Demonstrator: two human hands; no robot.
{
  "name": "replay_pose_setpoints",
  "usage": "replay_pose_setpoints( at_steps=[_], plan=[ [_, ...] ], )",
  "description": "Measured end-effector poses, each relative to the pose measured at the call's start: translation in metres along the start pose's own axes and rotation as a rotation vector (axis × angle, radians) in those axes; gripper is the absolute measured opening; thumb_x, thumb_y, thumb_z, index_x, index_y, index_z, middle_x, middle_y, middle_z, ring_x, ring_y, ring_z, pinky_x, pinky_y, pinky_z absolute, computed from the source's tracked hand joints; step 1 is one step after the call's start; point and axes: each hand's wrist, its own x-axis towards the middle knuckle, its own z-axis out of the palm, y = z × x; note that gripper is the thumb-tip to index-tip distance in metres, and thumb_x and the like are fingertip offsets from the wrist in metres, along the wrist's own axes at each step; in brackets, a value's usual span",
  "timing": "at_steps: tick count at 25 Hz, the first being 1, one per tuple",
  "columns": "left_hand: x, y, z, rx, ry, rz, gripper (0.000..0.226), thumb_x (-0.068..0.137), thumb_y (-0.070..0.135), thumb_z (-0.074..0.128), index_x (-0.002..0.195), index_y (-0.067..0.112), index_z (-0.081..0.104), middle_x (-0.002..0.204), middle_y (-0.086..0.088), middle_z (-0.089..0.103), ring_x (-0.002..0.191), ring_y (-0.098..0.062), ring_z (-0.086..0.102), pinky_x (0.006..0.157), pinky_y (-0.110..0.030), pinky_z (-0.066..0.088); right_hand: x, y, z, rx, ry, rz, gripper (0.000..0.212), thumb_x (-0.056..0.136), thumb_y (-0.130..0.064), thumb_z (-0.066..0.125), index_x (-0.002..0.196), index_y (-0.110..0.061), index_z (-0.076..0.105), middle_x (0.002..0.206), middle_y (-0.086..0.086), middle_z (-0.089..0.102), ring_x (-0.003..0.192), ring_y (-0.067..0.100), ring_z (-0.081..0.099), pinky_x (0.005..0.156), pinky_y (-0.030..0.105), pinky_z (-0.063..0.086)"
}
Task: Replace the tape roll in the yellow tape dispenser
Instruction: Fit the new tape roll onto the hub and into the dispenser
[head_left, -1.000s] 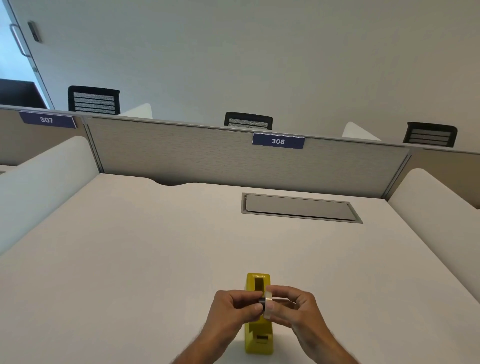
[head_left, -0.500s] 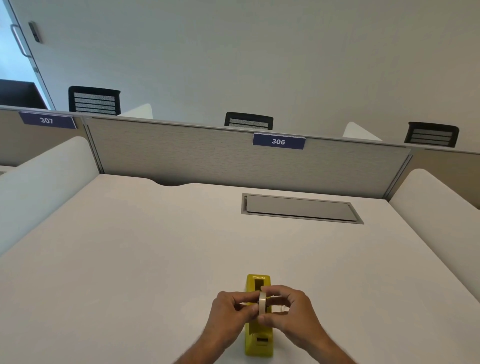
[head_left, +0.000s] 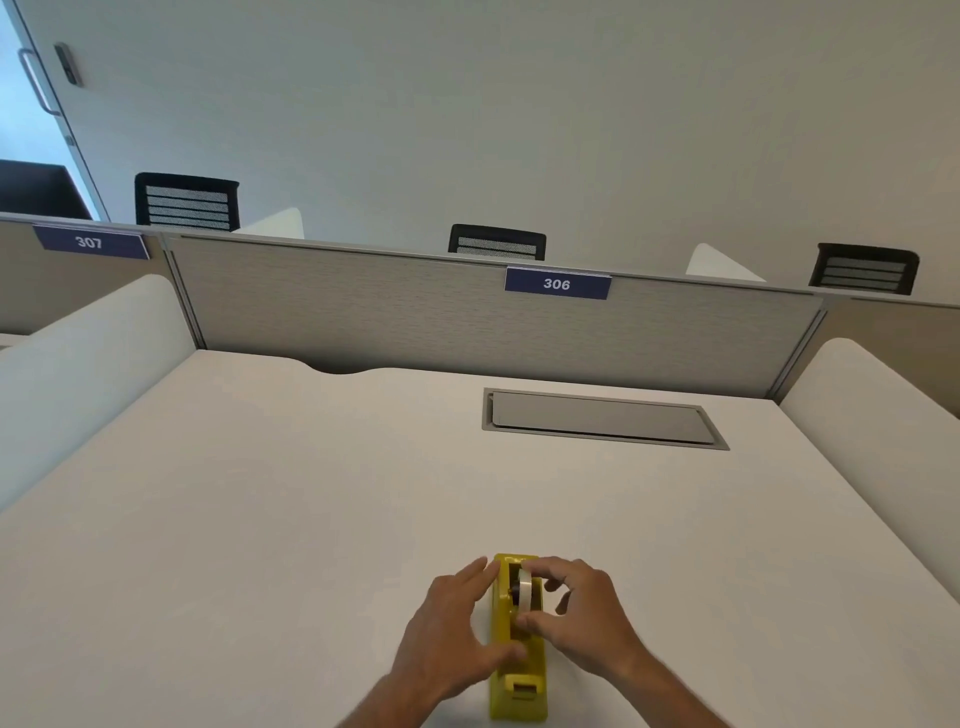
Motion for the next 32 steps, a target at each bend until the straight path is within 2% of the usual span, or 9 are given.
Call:
replay_pose_setpoints(
  at_steps=[3,5,11,16,19,22,26,30,32],
  plan=[
    [0.001,0.001,0.001,0.046,-0.026,0.011,0.113,0.057,0.078,0.066,0.153,0.049,0.014,0.158,0.032,0.015,0.142,0.000,0.021,0.108,-0.027,0.035,0.002,0.003,0.004,-0.087,-0.020,-0.019,0.058,0.064,-0.046,0.083,0.119,-0.047,0.063,0.104,-0.019,0.058,0.088,0.001,0.056,0.080,0.018,0.051],
    [0.002,0.000,0.001,0.033,-0.029,0.003,0.113,0.060,0.073,0.071,0.154,0.047,0.014,0.160,0.029,0.017,0.142,-0.001,0.024,0.110,-0.028,0.034,0.004,0.004,0.005,-0.119,-0.031,-0.028,0.062,0.066,-0.047,0.083,0.124,-0.046,0.062,0.108,-0.015,0.056,0.095,0.003,0.055,0.088,0.022,0.052],
    [0.004,0.000,0.003,0.010,-0.030,-0.012,0.112,0.064,0.066,0.077,0.155,0.045,0.013,0.160,0.025,0.022,0.142,-0.005,0.028,0.113,-0.031,0.035,0.009,0.009,0.005,-0.100,0.003,-0.025,0.063,0.063,-0.039,0.087,0.122,-0.045,0.065,0.111,-0.019,0.052,0.108,0.003,0.052,0.094,0.022,0.049],
    [0.005,-0.006,0.008,-0.001,-0.028,-0.027,0.115,0.059,0.072,0.074,0.153,0.050,0.013,0.158,0.027,0.026,0.139,-0.004,0.031,0.109,-0.029,0.035,0.011,0.007,0.008,-0.196,-0.034,-0.087,0.065,0.067,-0.041,0.081,0.129,-0.040,0.062,0.136,-0.028,0.048,0.124,0.003,0.037,0.103,0.022,0.037],
    [0.006,-0.008,0.010,0.001,-0.028,-0.030,0.116,0.056,0.077,0.072,0.152,0.051,0.012,0.157,0.029,0.027,0.138,-0.003,0.032,0.108,-0.030,0.036,0.008,0.008,0.012,-0.211,-0.010,-0.087,0.064,0.070,-0.043,0.078,0.131,-0.043,0.059,0.143,-0.025,0.045,0.127,0.004,0.037,0.106,0.025,0.037],
    [0.006,-0.009,0.012,-0.003,-0.024,-0.016,0.112,0.061,0.073,0.074,0.153,0.048,0.015,0.157,0.027,0.027,0.139,-0.003,0.030,0.109,-0.028,0.034,0.004,0.009,0.014,-0.209,0.001,-0.092,0.064,0.070,-0.045,0.078,0.131,-0.043,0.060,0.139,-0.029,0.045,0.122,0.001,0.038,0.102,0.022,0.041],
    [0.008,-0.007,0.011,-0.050,-0.020,0.047,0.086,0.076,0.059,0.070,0.149,0.051,0.026,0.159,0.022,0.024,0.142,-0.003,0.025,0.112,-0.023,0.025,0.003,0.009,0.011,-0.214,0.023,-0.123,0.064,0.066,-0.046,0.081,0.128,-0.037,0.064,0.124,-0.035,0.053,0.104,0.001,0.046,0.088,0.018,0.048],
    [0.011,-0.004,0.008,-0.032,-0.024,0.050,0.071,0.082,0.053,0.071,0.145,0.050,0.038,0.158,0.019,0.025,0.143,-0.008,0.025,0.117,-0.032,0.029,0.001,0.007,0.010,-0.275,0.012,-0.202,0.060,0.070,-0.048,0.077,0.127,-0.035,0.065,0.101,-0.049,0.037,0.095,0.006,0.048,0.079,0.019,0.048],
    [0.012,-0.004,0.007,-0.034,-0.020,0.054,0.068,0.083,0.052,0.071,0.144,0.050,0.041,0.158,0.019,0.026,0.143,-0.008,0.026,0.117,-0.032,0.029,0.001,0.007,0.011,-0.297,0.013,-0.237,0.058,0.071,-0.047,0.075,0.127,-0.033,0.065,0.099,-0.049,0.035,0.092,0.007,0.048,0.076,0.020,0.048]
  ],
)
